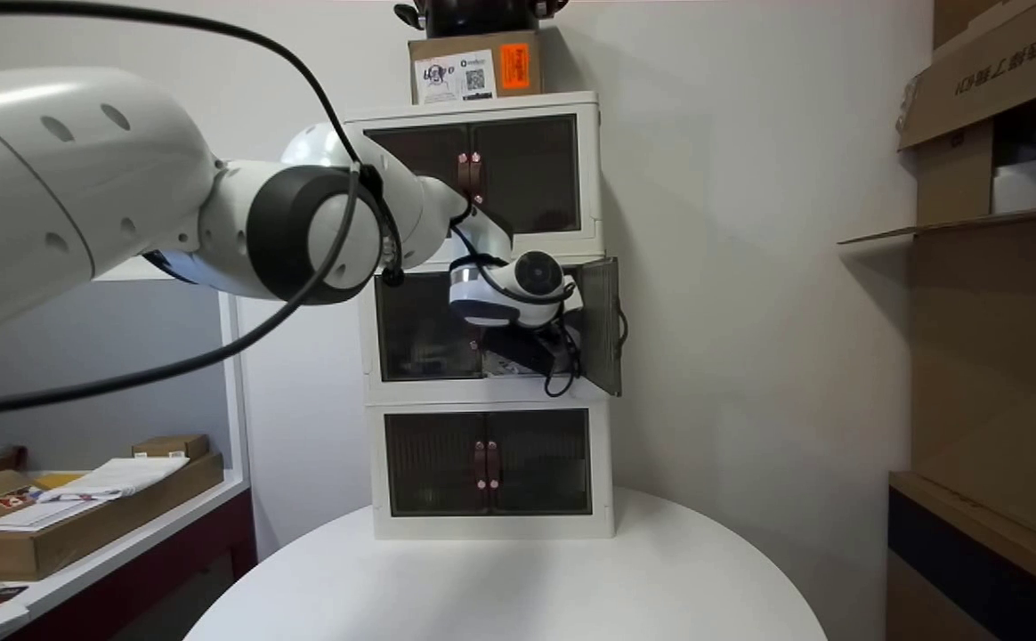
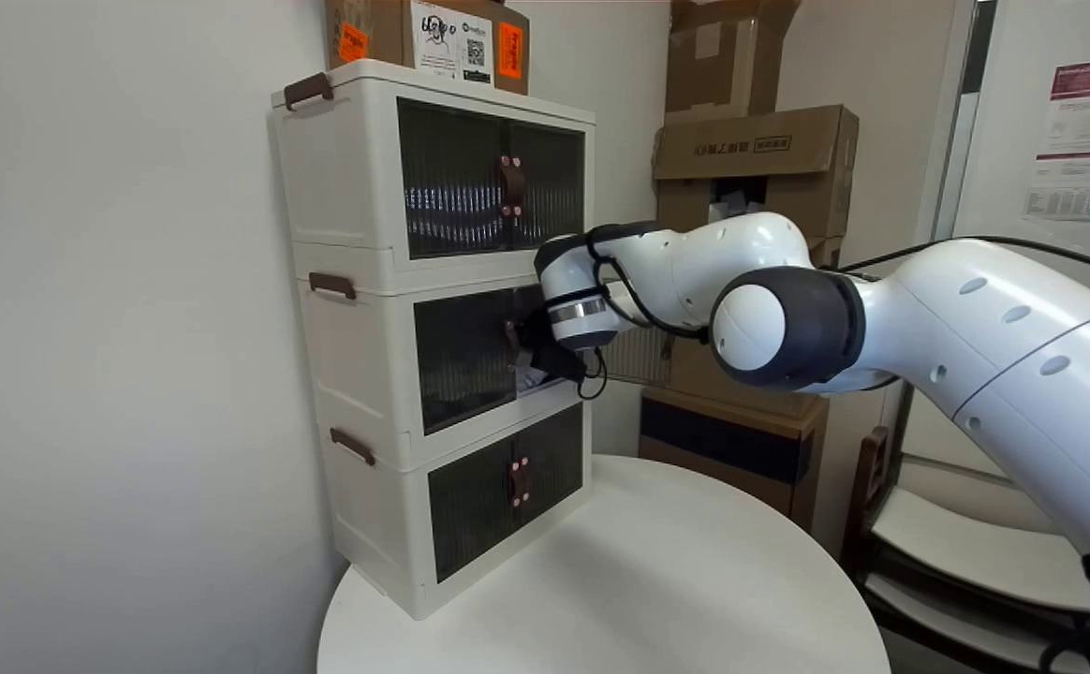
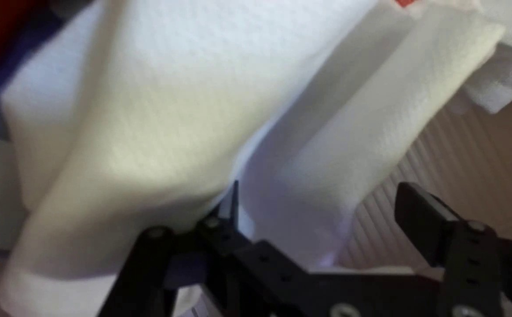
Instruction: Move the towel to the cabinet in the middle
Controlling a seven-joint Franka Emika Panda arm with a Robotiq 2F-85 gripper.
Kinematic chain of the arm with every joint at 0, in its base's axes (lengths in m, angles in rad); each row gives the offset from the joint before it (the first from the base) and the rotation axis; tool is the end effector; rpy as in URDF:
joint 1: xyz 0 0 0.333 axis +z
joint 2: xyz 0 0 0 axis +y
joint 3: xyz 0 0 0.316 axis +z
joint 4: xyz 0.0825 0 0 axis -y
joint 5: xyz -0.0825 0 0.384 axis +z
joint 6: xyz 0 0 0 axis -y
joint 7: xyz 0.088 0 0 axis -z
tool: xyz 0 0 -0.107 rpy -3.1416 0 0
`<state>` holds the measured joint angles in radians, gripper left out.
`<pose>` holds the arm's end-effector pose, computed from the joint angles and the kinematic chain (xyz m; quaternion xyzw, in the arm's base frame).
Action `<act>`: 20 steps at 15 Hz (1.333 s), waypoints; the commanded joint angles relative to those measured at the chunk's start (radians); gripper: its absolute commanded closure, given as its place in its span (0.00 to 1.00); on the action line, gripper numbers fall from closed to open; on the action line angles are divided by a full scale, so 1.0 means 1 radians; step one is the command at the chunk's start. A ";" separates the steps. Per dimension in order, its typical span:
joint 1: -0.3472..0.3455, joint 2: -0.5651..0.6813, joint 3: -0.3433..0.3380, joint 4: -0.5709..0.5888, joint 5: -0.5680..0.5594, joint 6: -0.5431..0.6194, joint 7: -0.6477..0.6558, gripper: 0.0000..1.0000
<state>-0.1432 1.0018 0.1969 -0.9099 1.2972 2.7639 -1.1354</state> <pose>0.8260 -0.0741 0.3501 -0.8162 0.0199 -0.5212 0.2484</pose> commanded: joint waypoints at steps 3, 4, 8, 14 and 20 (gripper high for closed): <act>-0.046 -0.186 0.001 -0.246 0.006 -0.061 -0.001 0.00; -0.051 -0.224 -0.006 -0.298 -0.001 -0.073 0.016 0.00; -0.050 -0.351 -0.055 -0.479 -0.044 -0.078 0.079 0.00; -0.057 -0.514 -0.072 -0.688 -0.001 -0.025 0.027 0.00; -0.017 -0.684 -0.133 -0.946 -0.173 -0.021 0.183 0.00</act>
<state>-0.1939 0.4380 0.1115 -1.6699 1.2408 2.7429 -1.0635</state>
